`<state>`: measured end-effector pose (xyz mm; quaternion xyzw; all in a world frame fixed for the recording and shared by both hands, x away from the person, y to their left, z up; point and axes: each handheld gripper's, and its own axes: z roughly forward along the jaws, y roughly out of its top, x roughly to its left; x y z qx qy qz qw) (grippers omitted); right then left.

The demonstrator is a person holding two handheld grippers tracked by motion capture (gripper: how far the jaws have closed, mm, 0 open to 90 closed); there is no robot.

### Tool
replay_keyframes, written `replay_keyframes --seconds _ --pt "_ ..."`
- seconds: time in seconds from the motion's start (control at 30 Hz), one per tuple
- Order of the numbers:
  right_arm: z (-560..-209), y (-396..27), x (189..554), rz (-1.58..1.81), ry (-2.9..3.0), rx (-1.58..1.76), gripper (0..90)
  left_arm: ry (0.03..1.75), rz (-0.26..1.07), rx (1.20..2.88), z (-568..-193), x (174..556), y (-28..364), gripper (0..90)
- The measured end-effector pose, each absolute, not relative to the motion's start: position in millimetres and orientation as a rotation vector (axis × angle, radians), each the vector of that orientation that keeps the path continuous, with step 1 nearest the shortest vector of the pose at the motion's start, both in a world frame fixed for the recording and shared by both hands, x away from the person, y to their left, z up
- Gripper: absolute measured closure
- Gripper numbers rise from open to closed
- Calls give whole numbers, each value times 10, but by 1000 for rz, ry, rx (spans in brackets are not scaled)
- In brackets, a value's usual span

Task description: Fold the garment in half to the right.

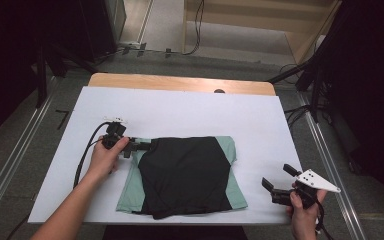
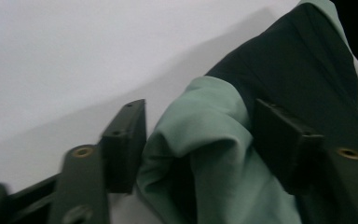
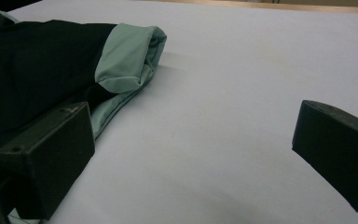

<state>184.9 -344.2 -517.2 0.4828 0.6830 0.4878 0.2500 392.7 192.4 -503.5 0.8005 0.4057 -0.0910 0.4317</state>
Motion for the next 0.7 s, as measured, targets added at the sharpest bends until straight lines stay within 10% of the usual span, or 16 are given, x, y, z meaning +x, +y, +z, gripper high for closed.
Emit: replay_keyframes --seconds 0.27,0.7 --pt "-5157 -3415 1847 1338 1860 1315 0 977 -170 2004 -4909 3862 1911 786" --pt "-5003 -3200 1839 1371 1879 1296 0 925 -55 2065 -4669 3760 1820 822"
